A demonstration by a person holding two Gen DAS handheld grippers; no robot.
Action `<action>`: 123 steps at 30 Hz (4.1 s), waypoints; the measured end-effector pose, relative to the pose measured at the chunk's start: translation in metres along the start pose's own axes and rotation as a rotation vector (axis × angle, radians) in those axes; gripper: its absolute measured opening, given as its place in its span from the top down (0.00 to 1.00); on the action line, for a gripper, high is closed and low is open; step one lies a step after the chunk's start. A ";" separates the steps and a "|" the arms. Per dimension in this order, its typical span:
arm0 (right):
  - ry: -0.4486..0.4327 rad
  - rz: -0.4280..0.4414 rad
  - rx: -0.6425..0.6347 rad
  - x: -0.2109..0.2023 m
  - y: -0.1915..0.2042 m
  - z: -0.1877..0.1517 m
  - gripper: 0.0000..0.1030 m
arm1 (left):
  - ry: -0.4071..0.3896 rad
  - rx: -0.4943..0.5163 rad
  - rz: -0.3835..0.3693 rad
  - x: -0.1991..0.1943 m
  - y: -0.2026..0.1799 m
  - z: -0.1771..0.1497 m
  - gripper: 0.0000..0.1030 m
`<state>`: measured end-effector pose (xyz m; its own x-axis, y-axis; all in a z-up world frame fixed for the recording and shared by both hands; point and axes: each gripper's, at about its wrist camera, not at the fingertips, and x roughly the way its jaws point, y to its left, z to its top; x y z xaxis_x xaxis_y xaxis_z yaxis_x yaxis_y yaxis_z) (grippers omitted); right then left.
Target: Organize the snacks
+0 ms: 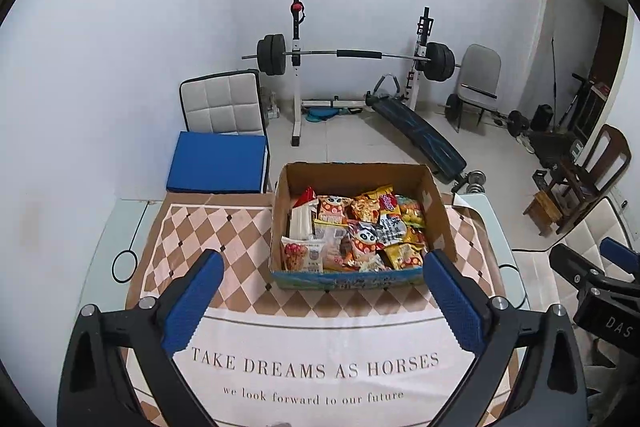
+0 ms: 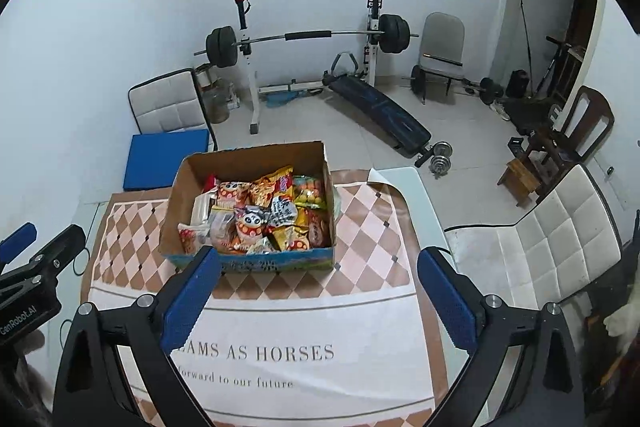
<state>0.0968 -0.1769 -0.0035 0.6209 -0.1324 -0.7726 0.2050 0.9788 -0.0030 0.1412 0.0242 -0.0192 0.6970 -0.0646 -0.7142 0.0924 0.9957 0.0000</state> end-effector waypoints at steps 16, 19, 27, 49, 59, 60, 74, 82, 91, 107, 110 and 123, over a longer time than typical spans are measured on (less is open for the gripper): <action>0.032 -0.031 -0.017 0.046 0.000 0.004 0.02 | 0.059 0.015 0.028 0.048 -0.009 -0.005 0.01; 0.042 -0.036 -0.018 0.054 0.000 0.004 0.02 | 0.067 0.016 0.029 0.051 -0.010 -0.006 0.01; 0.055 -0.038 -0.018 0.062 -0.001 0.003 0.02 | 0.080 0.024 0.024 0.057 -0.011 -0.006 0.01; 0.059 -0.033 -0.022 0.068 -0.001 0.001 0.02 | 0.077 0.030 0.016 0.056 -0.014 -0.011 0.01; 0.061 -0.032 -0.023 0.067 0.000 0.001 0.02 | 0.078 0.030 0.025 0.052 -0.013 -0.008 0.01; 0.061 -0.031 -0.023 0.067 0.000 0.001 0.02 | 0.077 0.031 0.027 0.051 -0.013 -0.008 0.01; 0.055 -0.033 -0.034 0.068 0.001 -0.003 0.02 | 0.075 0.027 0.028 0.050 -0.014 -0.007 0.01; 0.050 -0.033 -0.034 0.066 0.001 -0.003 0.02 | 0.067 0.029 0.029 0.047 -0.012 -0.008 0.01; 0.048 -0.031 -0.034 0.064 0.001 -0.003 0.02 | 0.068 0.030 0.027 0.047 -0.013 -0.009 0.01; 0.042 -0.033 -0.039 0.061 0.002 -0.002 0.02 | 0.070 0.029 0.027 0.045 -0.014 -0.009 0.01; 0.041 -0.031 -0.040 0.060 0.001 0.000 0.02 | 0.070 0.030 0.028 0.045 -0.014 -0.009 0.01; 0.042 -0.029 -0.041 0.060 0.001 -0.001 0.01 | 0.061 0.036 0.041 0.042 -0.016 -0.009 0.01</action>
<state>0.1339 -0.1834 -0.0503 0.5827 -0.1545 -0.7979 0.1907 0.9803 -0.0506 0.1627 0.0059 -0.0550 0.6561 -0.0182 -0.7544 0.0908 0.9944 0.0549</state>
